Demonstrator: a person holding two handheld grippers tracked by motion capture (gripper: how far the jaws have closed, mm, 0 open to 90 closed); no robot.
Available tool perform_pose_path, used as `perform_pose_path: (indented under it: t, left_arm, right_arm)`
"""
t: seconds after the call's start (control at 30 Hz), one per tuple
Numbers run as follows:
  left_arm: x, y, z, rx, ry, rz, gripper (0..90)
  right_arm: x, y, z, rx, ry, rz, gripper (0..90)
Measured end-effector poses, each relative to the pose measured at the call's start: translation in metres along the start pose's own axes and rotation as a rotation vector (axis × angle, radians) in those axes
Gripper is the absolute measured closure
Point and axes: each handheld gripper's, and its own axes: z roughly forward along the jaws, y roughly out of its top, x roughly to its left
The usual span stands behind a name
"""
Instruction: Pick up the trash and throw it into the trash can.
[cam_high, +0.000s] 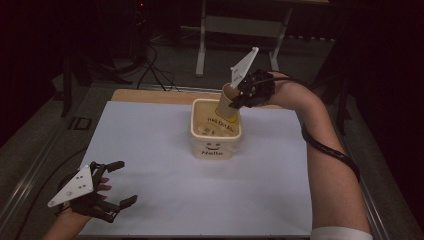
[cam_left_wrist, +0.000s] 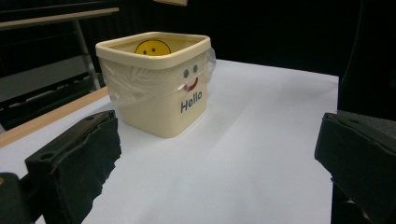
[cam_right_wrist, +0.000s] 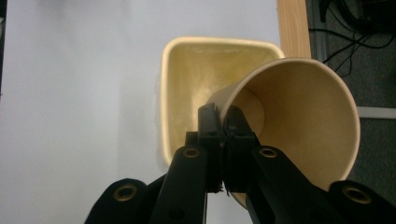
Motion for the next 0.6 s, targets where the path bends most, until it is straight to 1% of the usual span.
perform_pose_path:
  t: [0.1,0.13,0.17,0.27,0.3,0.43,0.6]
  left_arm:
    - [0.000,0.000,0.000,0.000,-0.001,0.000,1.2]
    - [0.000,0.000,0.000,0.000,-0.001,0.000,1.2]
    - [0.000,0.000,0.000,0.000,-0.002,-0.001,1.2]
    - [0.000,0.000,-0.001,0.000,-0.001,-0.001,1.2]
    - [0.001,-0.001,-0.001,-0.002,-0.002,-0.003,1.2]
    - [0.000,-0.001,-0.001,0.001,-0.004,0.000,1.2]
    - [0.000,-0.001,-0.001,0.002,-0.006,0.001,1.2]
  right_arm:
    - [-0.003,0.002,0.002,-0.006,-0.003,-0.008,88.0]
    - [-0.006,0.004,0.005,0.002,-0.010,-0.007,88.0]
    - [-0.007,0.005,0.005,0.009,-0.007,-0.001,88.0]
    - [-0.011,0.010,0.009,0.006,-0.009,-0.014,88.0]
    - [-0.012,0.012,0.010,0.006,-0.010,-0.011,88.0]
    - [-0.017,0.017,0.016,0.021,-0.003,-0.013,87.9]
    - [-0.022,0.021,0.025,0.061,0.001,-0.009,87.9]
